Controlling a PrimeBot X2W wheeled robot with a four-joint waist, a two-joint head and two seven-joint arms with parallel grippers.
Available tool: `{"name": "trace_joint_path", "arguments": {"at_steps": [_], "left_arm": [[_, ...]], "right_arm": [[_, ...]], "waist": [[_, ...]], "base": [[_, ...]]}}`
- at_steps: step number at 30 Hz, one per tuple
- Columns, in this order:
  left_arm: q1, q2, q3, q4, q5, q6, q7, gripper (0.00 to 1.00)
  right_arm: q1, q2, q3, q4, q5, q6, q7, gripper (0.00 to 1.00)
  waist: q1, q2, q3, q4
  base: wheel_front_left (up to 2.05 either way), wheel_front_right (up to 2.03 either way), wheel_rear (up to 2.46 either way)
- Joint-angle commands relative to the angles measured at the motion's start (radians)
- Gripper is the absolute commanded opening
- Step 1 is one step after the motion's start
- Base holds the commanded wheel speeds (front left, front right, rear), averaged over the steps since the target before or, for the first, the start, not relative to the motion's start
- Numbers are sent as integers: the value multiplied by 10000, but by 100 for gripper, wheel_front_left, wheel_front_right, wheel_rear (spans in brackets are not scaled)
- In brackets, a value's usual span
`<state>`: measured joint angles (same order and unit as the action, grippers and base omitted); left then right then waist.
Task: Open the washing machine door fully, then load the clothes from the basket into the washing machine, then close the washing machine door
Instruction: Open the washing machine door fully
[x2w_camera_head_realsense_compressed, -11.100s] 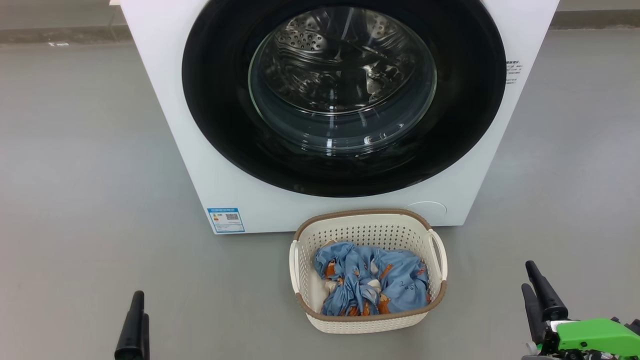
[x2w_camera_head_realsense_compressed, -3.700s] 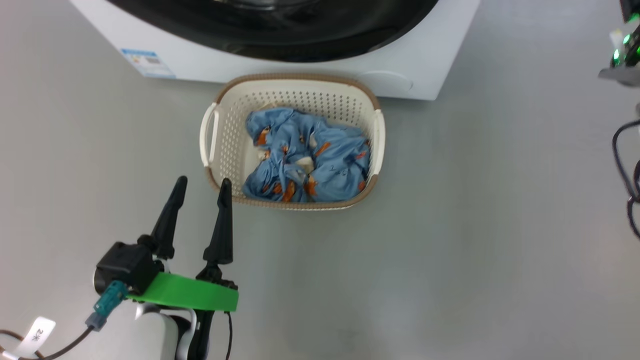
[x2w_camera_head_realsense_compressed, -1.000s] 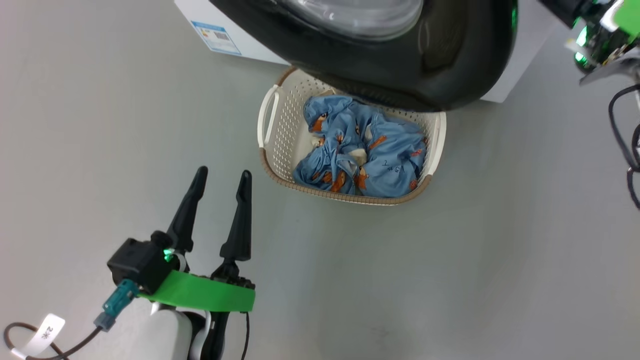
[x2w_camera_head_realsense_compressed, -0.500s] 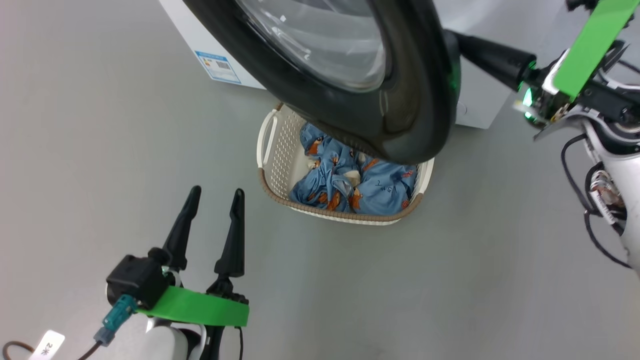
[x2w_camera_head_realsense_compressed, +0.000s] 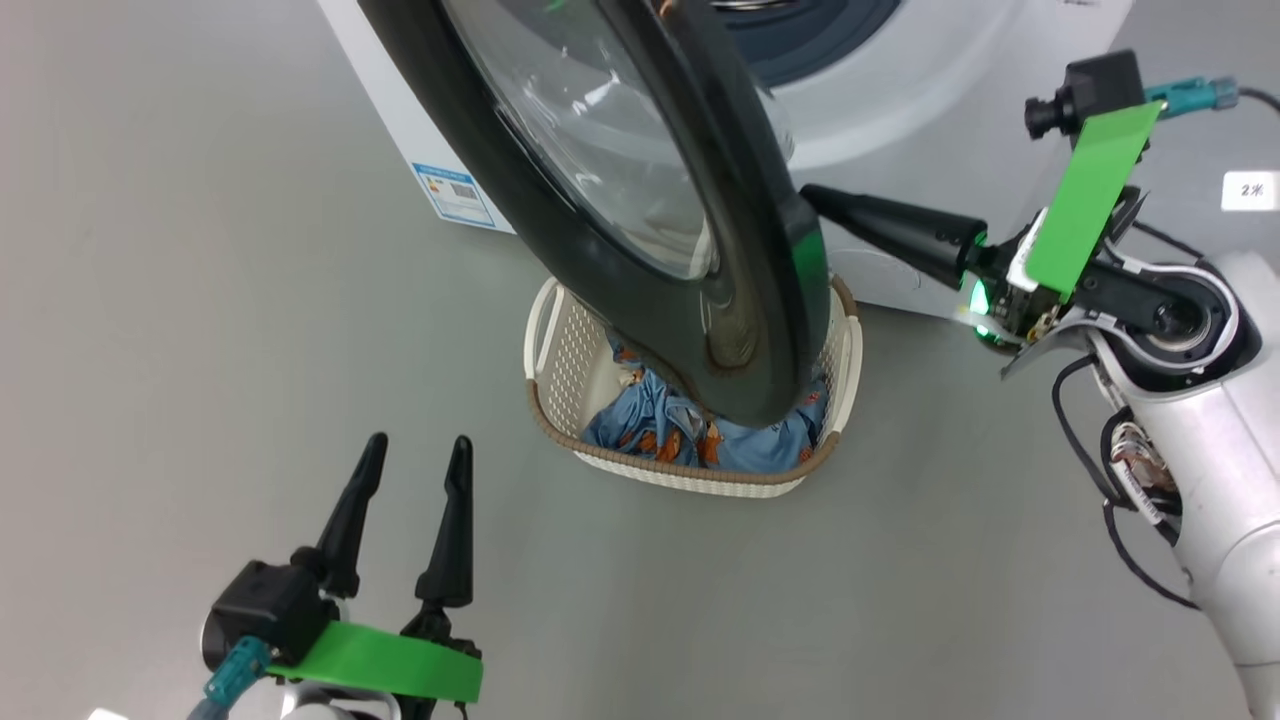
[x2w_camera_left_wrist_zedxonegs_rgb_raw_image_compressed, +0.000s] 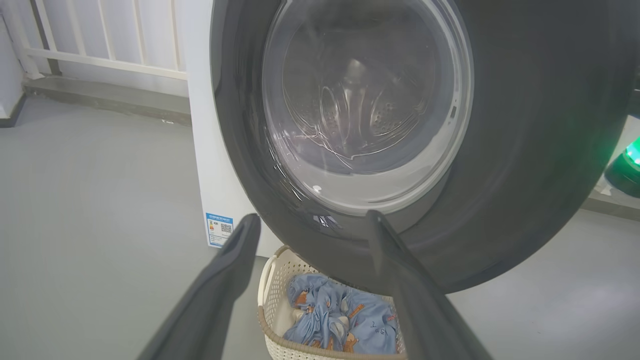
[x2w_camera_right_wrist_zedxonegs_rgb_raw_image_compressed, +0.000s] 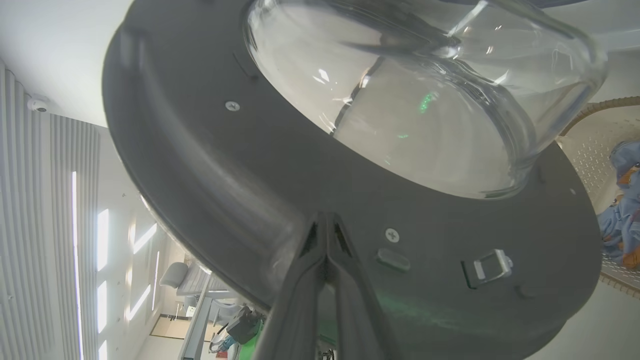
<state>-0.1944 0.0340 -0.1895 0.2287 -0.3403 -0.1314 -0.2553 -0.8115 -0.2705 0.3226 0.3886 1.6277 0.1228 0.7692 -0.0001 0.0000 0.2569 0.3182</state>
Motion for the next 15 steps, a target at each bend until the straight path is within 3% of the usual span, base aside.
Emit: {"name": "trace_joint_path", "arguments": {"at_steps": [1, 15], "left_arm": [[98, 167, 378, -150, 86, 7, -65, 100], [404, 165, 359, -126, 72, 7, -65, 100]], "right_arm": [[257, 266, 99, -363, 91, 79, 157, 0], [861, 843, 109, -393, -170, 79, 466, 0]], "waist": [[1, 0, -151, 76], [1, 0, -438, 641]], "base": [[0, 0, 0], [0, 0, 0]]}}
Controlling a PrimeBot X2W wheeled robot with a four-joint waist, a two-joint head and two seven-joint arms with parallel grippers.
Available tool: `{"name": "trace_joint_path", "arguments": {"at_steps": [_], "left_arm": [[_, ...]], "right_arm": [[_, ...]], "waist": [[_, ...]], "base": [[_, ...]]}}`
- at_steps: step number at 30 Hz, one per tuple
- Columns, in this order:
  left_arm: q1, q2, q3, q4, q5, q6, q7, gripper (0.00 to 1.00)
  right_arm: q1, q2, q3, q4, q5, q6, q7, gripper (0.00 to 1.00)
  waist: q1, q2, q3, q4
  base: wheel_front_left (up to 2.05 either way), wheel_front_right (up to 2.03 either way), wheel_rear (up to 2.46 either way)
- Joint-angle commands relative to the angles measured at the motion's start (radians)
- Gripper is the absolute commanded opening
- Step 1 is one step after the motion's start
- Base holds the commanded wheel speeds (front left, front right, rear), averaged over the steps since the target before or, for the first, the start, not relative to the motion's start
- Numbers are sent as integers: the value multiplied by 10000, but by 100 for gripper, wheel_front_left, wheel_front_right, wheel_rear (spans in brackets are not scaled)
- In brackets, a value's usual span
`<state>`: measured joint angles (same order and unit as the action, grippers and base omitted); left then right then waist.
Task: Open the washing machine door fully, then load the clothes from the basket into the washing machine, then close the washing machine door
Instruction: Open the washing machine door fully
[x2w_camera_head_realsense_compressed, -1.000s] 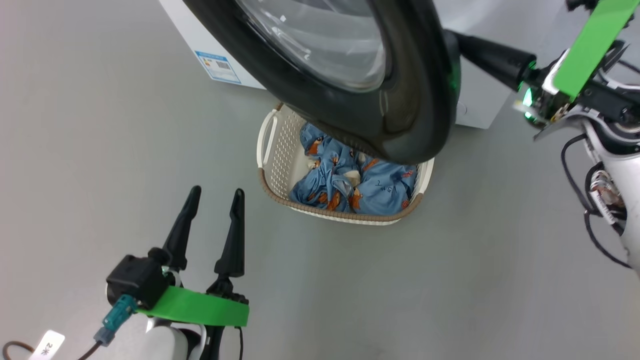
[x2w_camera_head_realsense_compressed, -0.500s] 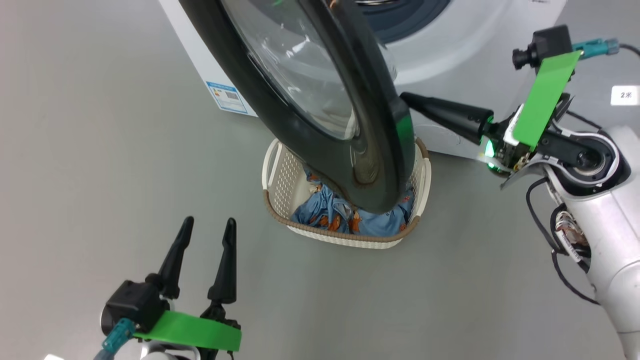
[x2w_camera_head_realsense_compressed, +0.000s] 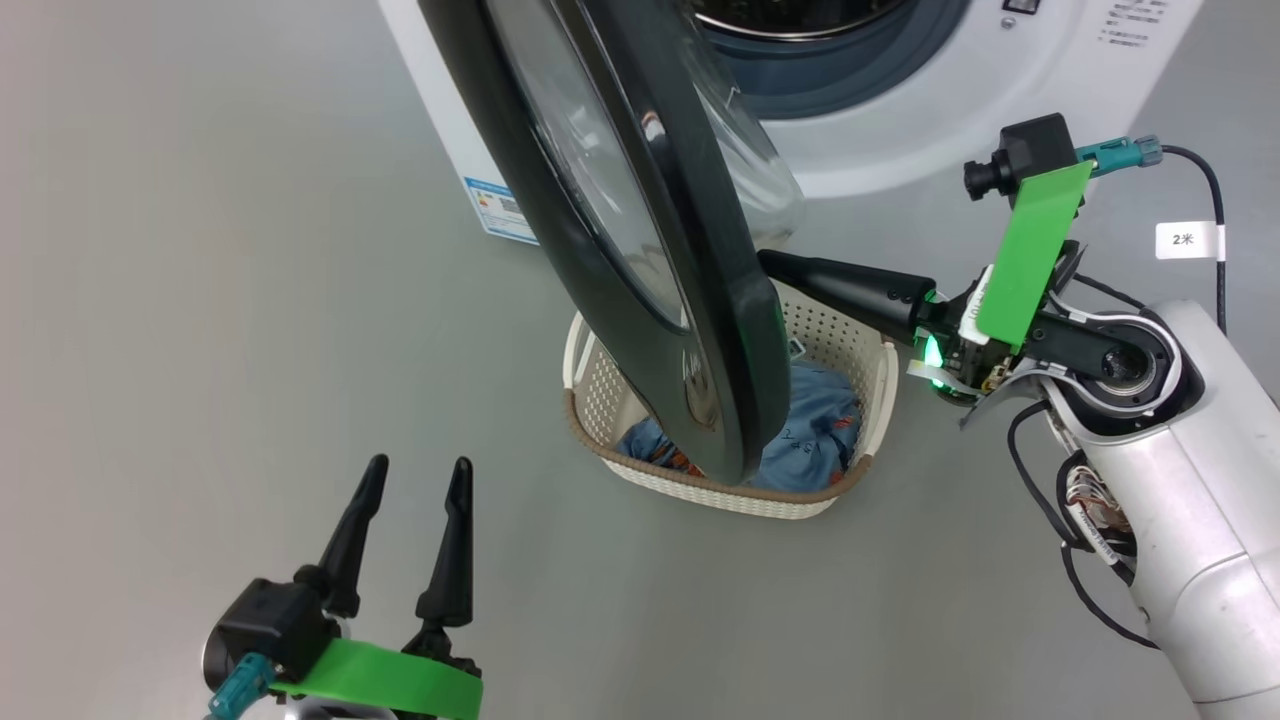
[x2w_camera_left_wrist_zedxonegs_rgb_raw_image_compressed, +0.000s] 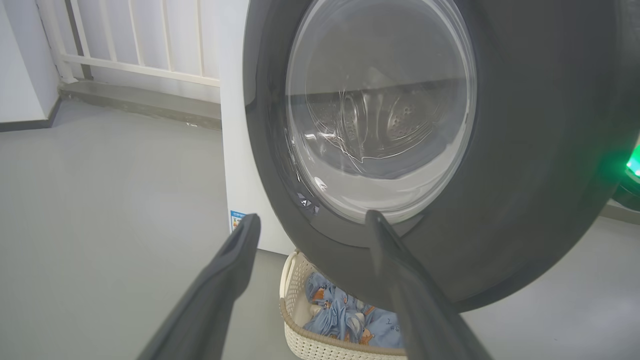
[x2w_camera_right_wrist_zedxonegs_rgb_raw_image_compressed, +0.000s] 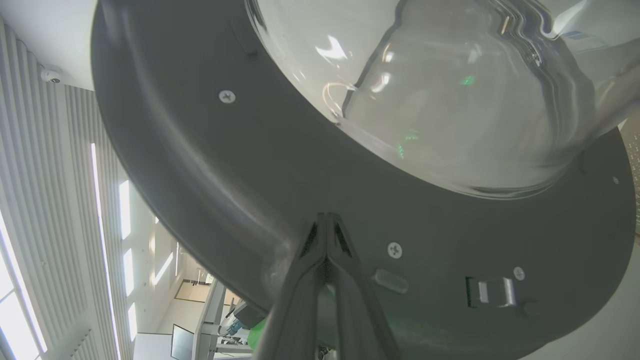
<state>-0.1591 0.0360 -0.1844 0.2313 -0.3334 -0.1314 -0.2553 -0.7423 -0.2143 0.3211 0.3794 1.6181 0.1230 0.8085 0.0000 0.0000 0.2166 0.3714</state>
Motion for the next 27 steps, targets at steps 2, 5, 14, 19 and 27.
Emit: {"name": "trace_joint_path", "arguments": {"at_steps": [2, 5, 14, 19, 27], "left_arm": [[64, 145, 294, -139, -11, 7, -65, 100], [74, 145, 286, -123, -33, 7, -65, 100], [134, 144, 220, -98, -121, 7, -65, 100], [213, 144, 242, -109, -109, 7, -65, 100], [229, 143, 314, -78, -65, 7, -65, 100]], "right_arm": [[202, 387, 145, -314, -104, 77, 104, 0], [241, 553, 183, -325, -132, 77, 164, 0], [346, 941, 285, -301, -240, 77, 251, 0], [392, 1135, 320, -289, -236, 77, 254, 0], [546, 1259, 338, -347, -306, 77, 263, 0]], "waist": [[0, 0, -41, 227], [0, 0, -58, 409], [0, 0, -139, 959], [0, 0, -203, 1108], [0, 0, -274, 1030]], "base": [[0, 0, 0], [0, 0, 0], [0, 0, 0], [0, 0, 0], [0, 0, 0]]}}
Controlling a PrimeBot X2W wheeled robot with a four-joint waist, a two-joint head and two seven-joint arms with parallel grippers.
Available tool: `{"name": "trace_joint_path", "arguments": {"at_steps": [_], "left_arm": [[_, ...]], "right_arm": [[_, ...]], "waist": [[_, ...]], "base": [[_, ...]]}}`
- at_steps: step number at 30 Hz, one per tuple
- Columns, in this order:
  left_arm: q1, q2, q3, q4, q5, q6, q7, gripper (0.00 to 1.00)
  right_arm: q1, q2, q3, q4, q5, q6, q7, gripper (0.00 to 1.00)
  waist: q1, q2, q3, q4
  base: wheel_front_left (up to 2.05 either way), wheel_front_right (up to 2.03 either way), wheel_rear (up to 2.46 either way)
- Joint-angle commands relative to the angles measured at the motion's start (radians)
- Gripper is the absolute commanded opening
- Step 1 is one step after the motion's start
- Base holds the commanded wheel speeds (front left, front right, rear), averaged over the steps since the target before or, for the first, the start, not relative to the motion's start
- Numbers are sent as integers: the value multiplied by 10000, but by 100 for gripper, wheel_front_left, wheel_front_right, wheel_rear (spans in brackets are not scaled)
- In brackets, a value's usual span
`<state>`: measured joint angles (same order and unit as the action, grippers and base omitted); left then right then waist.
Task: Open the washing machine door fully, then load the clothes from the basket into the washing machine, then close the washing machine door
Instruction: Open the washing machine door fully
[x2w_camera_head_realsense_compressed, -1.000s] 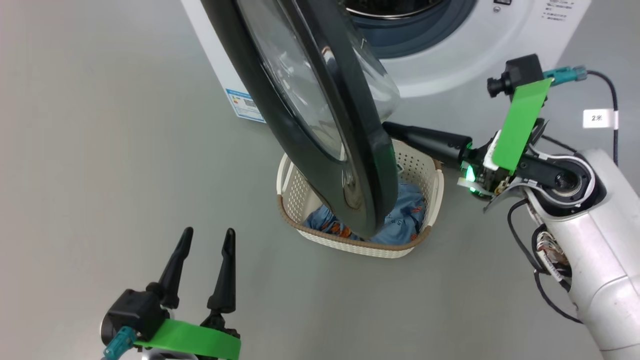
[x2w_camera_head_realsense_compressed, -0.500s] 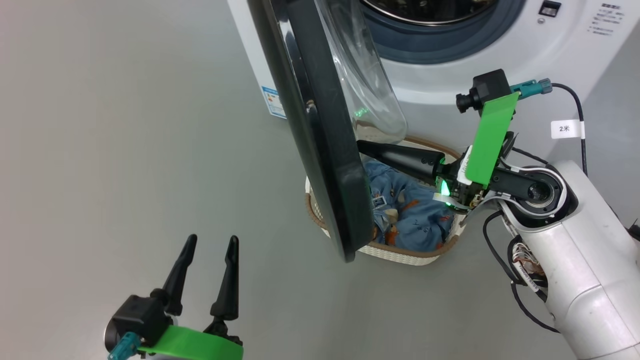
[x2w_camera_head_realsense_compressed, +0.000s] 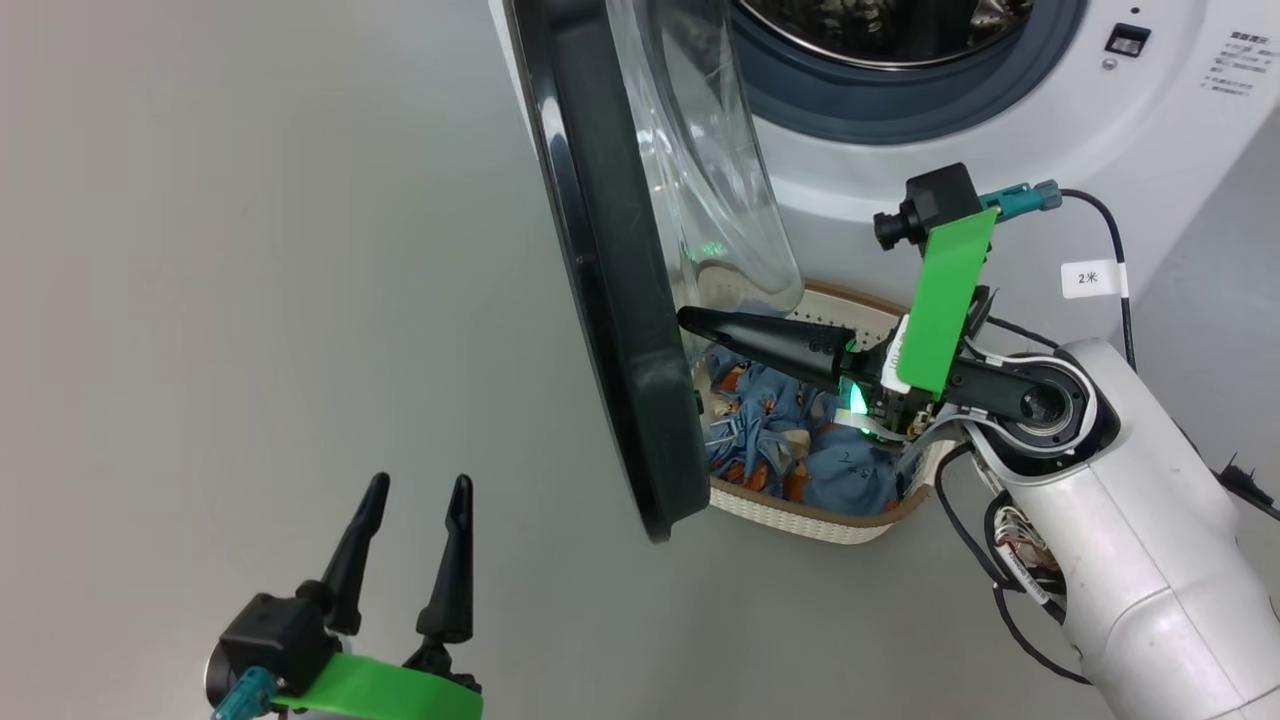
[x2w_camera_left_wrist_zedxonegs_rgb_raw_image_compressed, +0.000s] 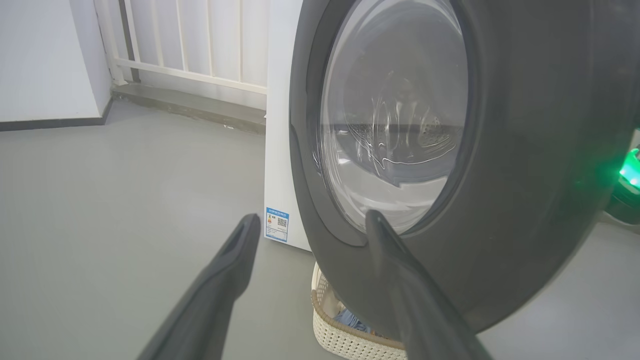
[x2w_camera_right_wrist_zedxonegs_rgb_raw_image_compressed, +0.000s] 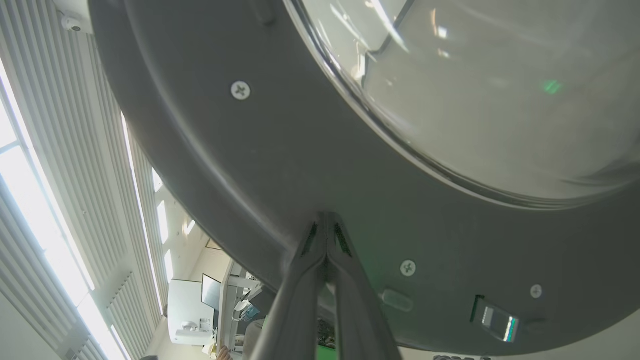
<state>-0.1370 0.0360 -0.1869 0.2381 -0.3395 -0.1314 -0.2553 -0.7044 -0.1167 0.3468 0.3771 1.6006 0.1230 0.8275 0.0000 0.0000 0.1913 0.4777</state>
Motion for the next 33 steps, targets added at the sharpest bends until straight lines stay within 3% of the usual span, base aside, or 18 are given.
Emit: {"name": "trace_joint_path", "arguments": {"at_steps": [1, 7, 12, 16, 19, 23, 33], "left_arm": [[11, 143, 361, -134, 14, 7, -65, 100], [-22, 208, 395, -46, 66, 7, -65, 100], [46, 381, 546, 26, 31, 7, -65, 100], [156, 567, 734, 63, -6, 7, -65, 100], [239, 698, 861, 57, -29, 7, -65, 100], [347, 870, 972, 60, -38, 7, -65, 100], [480, 1050, 1327, 84, -32, 7, -65, 100]], "right_arm": [[202, 281, 61, -346, -151, 77, 49, 0], [553, 162, -183, -580, -293, 77, -307, 0], [1050, -42, -257, -796, -500, 77, -710, 28], [1570, -192, -337, -982, -551, 77, -1082, 45], [1910, -339, -415, -1120, -601, 77, -1381, 51], [2232, -708, -276, -1308, -1081, 77, -1961, 100], [2824, -1563, 752, -1276, -1910, 77, -3649, 100]], "waist": [[0, 0, -45, -87], [0, 0, -270, -538], [0, 0, -561, -951], [0, 0, -789, -1314], [0, 0, -888, -1589], [0, 0, -963, -1981], [0, 0, -1243, -2803]], "base": [[0, 0, 0], [0, 0, 0], [0, 0, 0], [0, 0, 0], [0, 0, 0], [0, 0, 0], [0, 0, 0]]}}
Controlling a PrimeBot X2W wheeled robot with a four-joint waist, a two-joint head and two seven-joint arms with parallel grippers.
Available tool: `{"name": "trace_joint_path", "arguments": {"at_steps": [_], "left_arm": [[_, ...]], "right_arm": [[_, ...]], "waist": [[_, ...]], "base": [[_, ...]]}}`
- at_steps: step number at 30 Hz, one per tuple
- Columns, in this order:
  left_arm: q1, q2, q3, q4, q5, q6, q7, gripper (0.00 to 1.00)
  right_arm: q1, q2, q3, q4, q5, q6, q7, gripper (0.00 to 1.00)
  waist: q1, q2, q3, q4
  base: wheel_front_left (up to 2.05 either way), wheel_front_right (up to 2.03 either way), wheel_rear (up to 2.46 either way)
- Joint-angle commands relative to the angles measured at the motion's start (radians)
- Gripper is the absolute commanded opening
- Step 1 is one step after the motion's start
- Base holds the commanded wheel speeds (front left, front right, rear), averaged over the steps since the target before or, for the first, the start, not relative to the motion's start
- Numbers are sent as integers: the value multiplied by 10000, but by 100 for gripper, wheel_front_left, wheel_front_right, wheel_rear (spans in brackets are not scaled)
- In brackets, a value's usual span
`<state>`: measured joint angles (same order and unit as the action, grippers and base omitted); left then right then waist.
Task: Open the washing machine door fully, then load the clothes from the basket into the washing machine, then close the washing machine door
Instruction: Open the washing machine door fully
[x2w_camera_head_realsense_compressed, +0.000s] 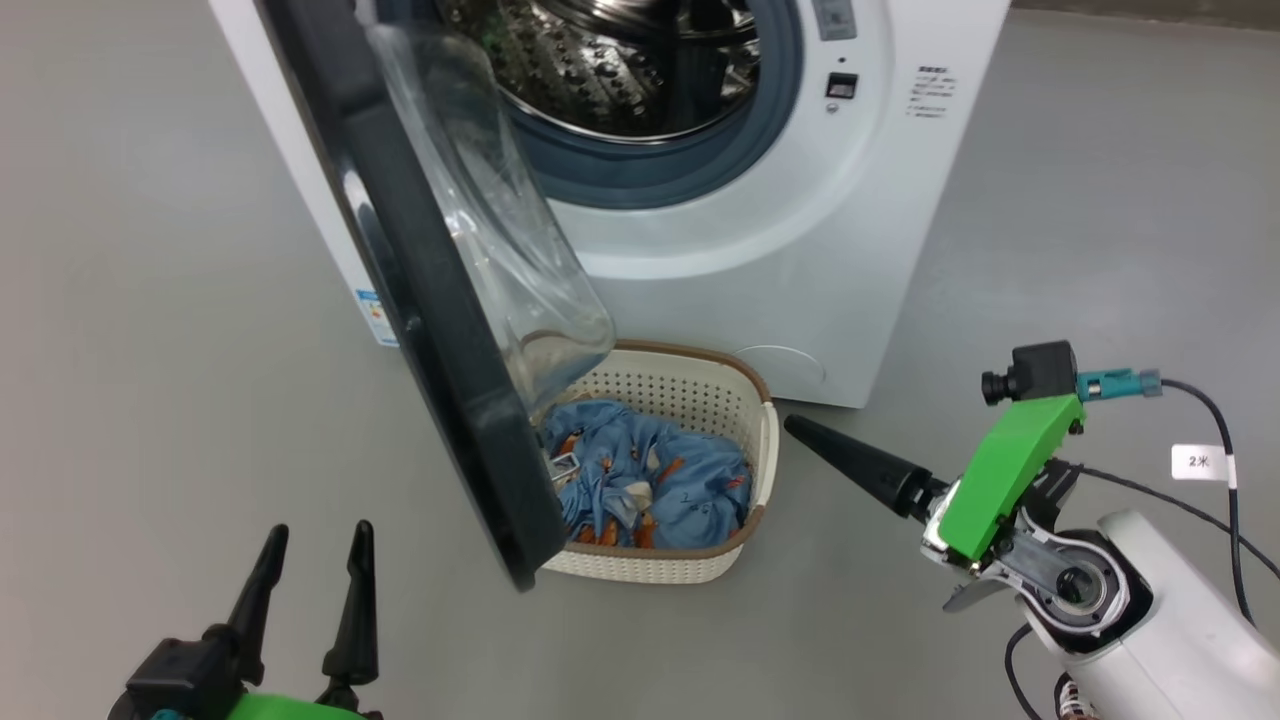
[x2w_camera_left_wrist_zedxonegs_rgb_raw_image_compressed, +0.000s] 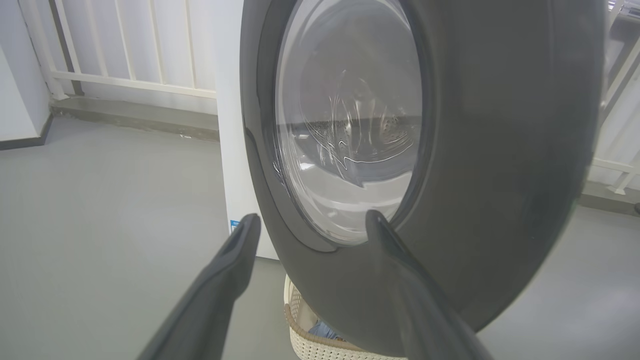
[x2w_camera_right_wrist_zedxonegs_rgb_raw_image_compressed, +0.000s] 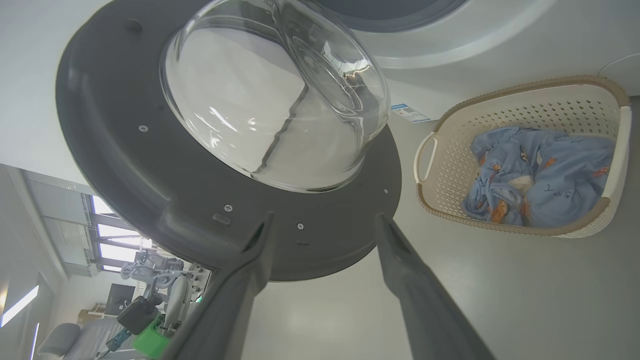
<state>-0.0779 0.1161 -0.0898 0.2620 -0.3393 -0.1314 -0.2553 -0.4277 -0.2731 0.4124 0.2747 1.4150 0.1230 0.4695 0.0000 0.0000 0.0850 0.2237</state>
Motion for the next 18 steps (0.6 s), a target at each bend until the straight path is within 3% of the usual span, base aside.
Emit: {"name": "trace_joint_path", "arguments": {"at_steps": [1, 18], "left_arm": [[-90, 267, 387, -165, -30, 7, -65, 100], [309, 244, 795, -274, 57, 7, -65, 100]], "right_arm": [[114, -62, 197, -245, -5, 77, -239, 100], [1142, -1949, 1409, -210, -118, 77, -4577, 100]], "waist": [[0, 0, -213, -342], [0, 0, -387, -1253]], "base": [[0, 0, 0], [0, 0, 0]]}}
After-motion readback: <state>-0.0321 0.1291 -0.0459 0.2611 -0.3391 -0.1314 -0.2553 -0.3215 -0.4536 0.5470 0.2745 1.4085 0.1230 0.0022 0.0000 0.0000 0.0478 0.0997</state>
